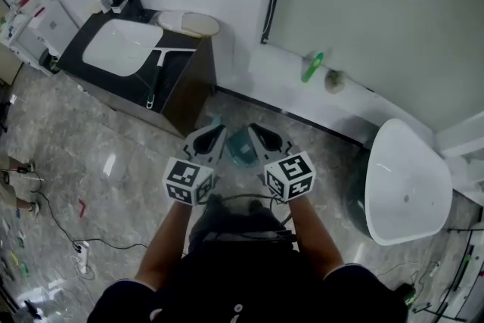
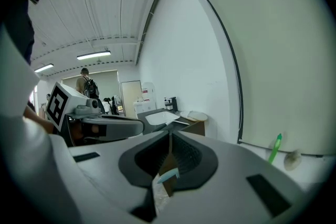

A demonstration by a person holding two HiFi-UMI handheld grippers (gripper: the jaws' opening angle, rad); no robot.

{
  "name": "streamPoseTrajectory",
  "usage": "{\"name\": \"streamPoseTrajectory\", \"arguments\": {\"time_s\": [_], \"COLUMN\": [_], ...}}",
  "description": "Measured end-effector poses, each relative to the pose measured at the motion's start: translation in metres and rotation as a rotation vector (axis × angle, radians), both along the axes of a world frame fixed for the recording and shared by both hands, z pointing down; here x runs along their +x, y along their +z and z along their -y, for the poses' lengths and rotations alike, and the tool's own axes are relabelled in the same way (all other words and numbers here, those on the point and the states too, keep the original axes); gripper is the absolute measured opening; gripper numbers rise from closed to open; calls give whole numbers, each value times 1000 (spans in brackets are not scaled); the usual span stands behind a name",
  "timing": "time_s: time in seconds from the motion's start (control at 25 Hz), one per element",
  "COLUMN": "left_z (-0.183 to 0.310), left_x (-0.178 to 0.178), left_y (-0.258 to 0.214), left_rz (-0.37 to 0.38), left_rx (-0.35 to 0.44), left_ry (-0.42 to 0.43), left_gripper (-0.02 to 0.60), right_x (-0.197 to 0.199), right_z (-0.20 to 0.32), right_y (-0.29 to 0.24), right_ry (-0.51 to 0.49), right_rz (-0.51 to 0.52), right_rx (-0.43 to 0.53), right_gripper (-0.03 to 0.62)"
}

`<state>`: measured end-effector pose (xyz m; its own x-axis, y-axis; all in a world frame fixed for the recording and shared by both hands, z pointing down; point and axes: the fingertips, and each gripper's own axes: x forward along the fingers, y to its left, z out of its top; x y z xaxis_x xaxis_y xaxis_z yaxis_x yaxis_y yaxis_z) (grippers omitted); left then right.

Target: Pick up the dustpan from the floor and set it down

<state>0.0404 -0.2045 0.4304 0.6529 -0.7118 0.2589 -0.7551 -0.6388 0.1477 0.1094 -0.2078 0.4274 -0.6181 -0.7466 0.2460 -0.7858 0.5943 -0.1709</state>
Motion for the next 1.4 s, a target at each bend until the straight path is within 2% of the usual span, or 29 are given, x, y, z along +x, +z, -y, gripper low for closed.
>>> {"name": "streamPoseTrajectory", "arguments": {"time_s": [0.32, 0.48, 0.68, 0.84, 0.96, 1.16, 1.4], "left_z": [21, 30, 40, 38, 37, 31, 21], "left_x": [-40, -62, -86, -102, -110, -121, -124], "left_y": [36, 72, 119, 152, 170, 192, 209], "left_rz": [20, 25, 29, 35, 34, 30, 24], "left_rx": [-42, -91, -155, -204, -226, -265, -296], "left_ry": [-79, -119, -150, -173, -183, -210, -229], "left_gripper": [15, 15, 14, 14, 14, 15, 14], "right_x": [-25, -47, -66, -77, -84, -99, -114], "right_z": [27, 38, 59, 70, 80, 94, 107], "right_y": [60, 119, 202, 262, 300, 334, 348], "right_ry": [-37, -98, -117, -139, -149, -205, -235], "right_rz": [-65, -109, -200, -258, -313, -355, -373], "right_rx": [-101, -184, -262, -307, -327, -344, -312], "right_gripper": [8, 8, 9, 106, 164, 164, 163]}}
